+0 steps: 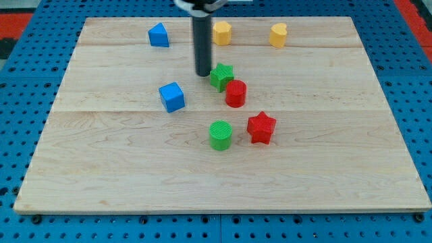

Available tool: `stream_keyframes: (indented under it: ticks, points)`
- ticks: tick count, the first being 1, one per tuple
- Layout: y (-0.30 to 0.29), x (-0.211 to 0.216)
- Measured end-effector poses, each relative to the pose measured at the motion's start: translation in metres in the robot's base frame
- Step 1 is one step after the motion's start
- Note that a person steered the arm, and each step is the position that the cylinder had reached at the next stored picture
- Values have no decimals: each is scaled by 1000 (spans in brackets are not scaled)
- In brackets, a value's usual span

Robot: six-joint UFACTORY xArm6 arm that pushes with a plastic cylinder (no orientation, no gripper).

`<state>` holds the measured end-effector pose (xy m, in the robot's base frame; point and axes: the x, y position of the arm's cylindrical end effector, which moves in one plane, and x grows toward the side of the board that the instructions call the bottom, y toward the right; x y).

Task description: Put the green star to the top right of the red circle

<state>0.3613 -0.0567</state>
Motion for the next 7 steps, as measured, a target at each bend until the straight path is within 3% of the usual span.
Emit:
stream_keyframes:
  ticks: [1, 3, 5, 7]
  points:
    - [4, 40]
    - [44, 43]
    - [78, 22]
    - [49, -19]
